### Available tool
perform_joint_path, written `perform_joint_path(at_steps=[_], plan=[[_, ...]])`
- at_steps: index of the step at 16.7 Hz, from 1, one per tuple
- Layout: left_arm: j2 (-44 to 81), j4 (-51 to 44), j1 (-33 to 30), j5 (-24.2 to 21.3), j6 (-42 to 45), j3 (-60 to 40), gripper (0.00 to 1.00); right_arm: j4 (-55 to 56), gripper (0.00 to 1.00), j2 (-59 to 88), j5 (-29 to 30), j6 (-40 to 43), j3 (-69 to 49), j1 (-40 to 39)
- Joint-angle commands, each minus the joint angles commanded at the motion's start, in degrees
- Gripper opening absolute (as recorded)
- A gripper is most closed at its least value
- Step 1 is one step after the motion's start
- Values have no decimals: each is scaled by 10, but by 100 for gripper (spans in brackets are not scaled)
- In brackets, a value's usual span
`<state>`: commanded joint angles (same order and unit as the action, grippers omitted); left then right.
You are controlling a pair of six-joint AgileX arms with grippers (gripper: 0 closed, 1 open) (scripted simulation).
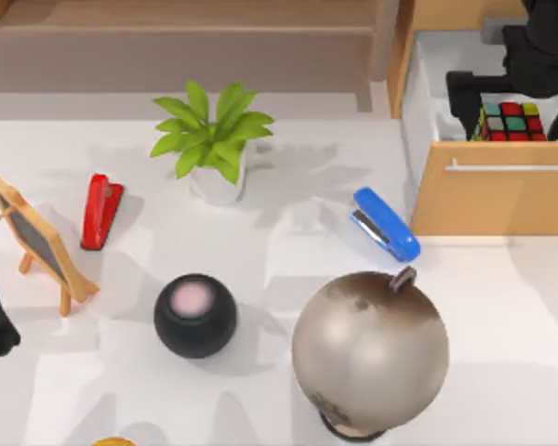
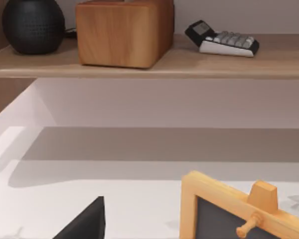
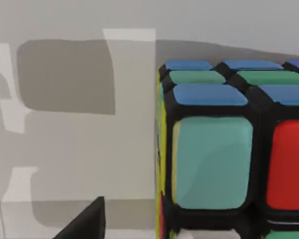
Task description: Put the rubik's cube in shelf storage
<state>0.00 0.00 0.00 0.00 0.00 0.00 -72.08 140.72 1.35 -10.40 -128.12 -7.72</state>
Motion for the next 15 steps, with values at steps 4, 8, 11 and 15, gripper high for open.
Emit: perform_joint_path(at_steps=[4, 8, 11, 15], plan=[[0, 0, 0, 0, 0, 0, 100, 4, 100, 5, 0, 0, -4, 1], [0, 0, 0, 0, 0, 0, 100, 4, 77, 5, 0, 0, -4, 1], [0, 0, 0, 0, 0, 0, 100, 4, 55, 5, 0, 0, -4, 1], [0, 0, 0, 0, 0, 0, 100, 4, 25, 5, 0, 0, -4, 1]])
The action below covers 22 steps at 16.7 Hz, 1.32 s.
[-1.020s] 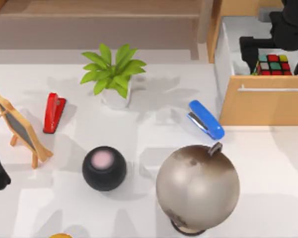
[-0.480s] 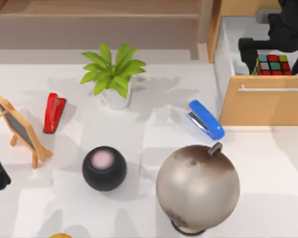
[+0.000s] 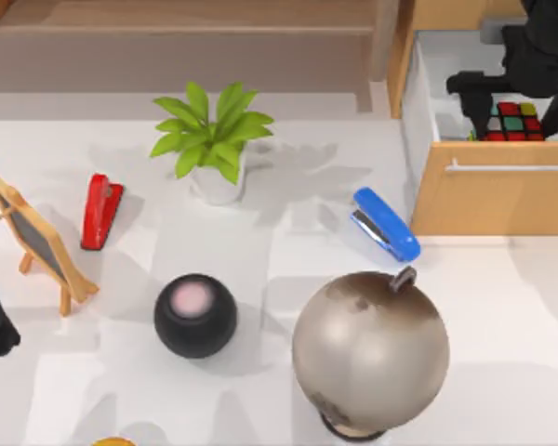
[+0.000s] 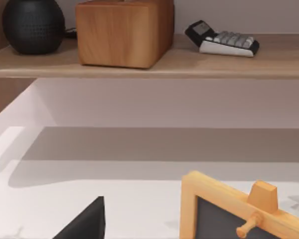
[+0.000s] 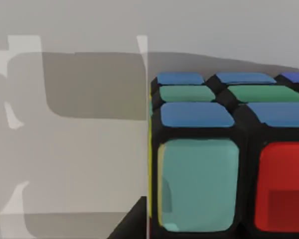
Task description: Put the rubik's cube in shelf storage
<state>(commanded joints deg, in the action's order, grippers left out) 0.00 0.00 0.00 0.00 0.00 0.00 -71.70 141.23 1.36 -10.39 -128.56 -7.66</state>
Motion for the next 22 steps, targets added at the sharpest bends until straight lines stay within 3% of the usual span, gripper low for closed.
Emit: perform_joint_path(at_steps=[3, 4, 14, 22], plan=[[0, 0, 0, 0, 0, 0, 100, 0, 2, 0, 0, 0, 0, 0], [0, 0, 0, 0, 0, 0, 100, 0, 0, 0, 0, 0, 0, 0], [0, 0, 0, 0, 0, 0, 100, 1, 0, -5, -6, 7, 7, 0], [0, 0, 0, 0, 0, 0, 100, 9, 0, -39, -79, 123, 41, 15]])
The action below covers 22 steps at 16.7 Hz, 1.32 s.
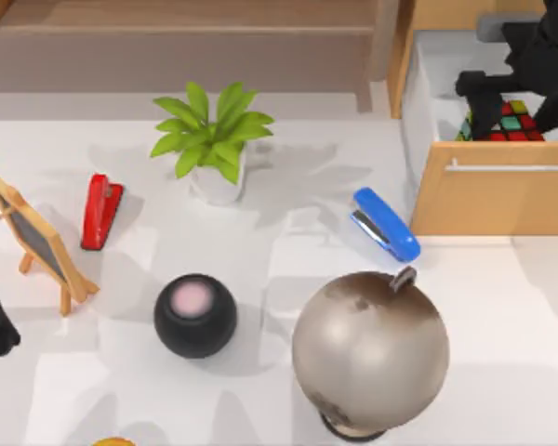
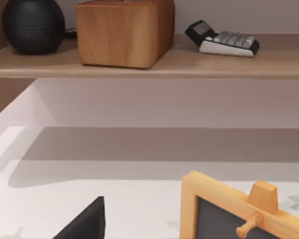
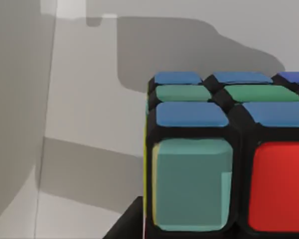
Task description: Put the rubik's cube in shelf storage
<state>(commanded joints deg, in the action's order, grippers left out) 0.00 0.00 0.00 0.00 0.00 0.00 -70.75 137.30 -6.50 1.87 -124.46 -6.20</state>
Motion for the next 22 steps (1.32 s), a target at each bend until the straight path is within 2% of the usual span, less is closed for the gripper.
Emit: perform_joint_path(at_steps=[3, 10, 18, 22], plan=[[0, 0, 0, 0, 0, 0, 100, -24, 0, 9, 8, -15, -30, -3], [0, 0, 0, 0, 0, 0, 100, -85, 0, 48, 78, -122, -126, -16], [0, 0, 0, 0, 0, 0, 100, -91, 0, 11, 93, -133, -100, -24], [0, 0, 0, 0, 0, 0, 100, -45, 0, -90, 140, -167, -72, -103]])
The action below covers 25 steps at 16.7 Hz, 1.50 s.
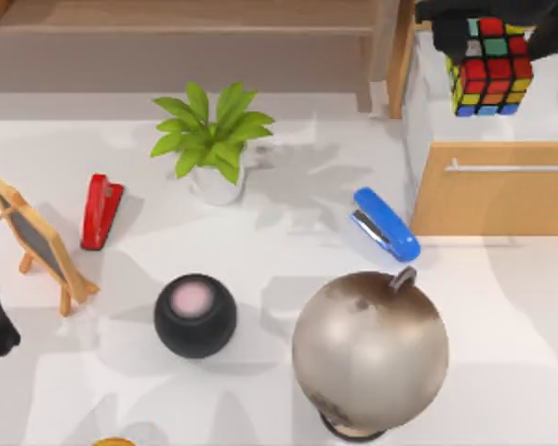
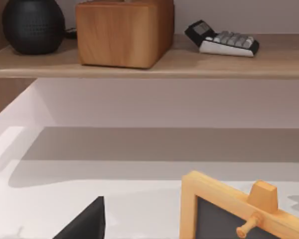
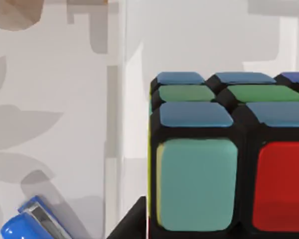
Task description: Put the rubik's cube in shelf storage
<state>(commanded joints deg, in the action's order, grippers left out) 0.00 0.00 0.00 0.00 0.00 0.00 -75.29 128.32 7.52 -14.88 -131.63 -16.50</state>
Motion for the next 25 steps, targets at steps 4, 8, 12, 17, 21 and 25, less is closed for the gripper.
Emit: perform_joint_path(at_steps=[4, 8, 12, 17, 21, 25], plan=[[0, 0, 0, 0, 0, 0, 100, 135, 0, -89, 53, -38, 37, -143], [0, 0, 0, 0, 0, 0, 100, 351, 0, -136, 116, -62, 77, -277], [0, 0, 0, 0, 0, 0, 100, 599, 0, -136, 185, -57, 133, -367], [0, 0, 0, 0, 0, 0, 100, 894, 0, -100, 274, -4, 236, -392], [0, 0, 0, 0, 0, 0, 100, 1087, 0, -54, 333, 67, 342, -369], [0, 0, 0, 0, 0, 0, 100, 1235, 0, -12, 374, 140, 438, -331]])
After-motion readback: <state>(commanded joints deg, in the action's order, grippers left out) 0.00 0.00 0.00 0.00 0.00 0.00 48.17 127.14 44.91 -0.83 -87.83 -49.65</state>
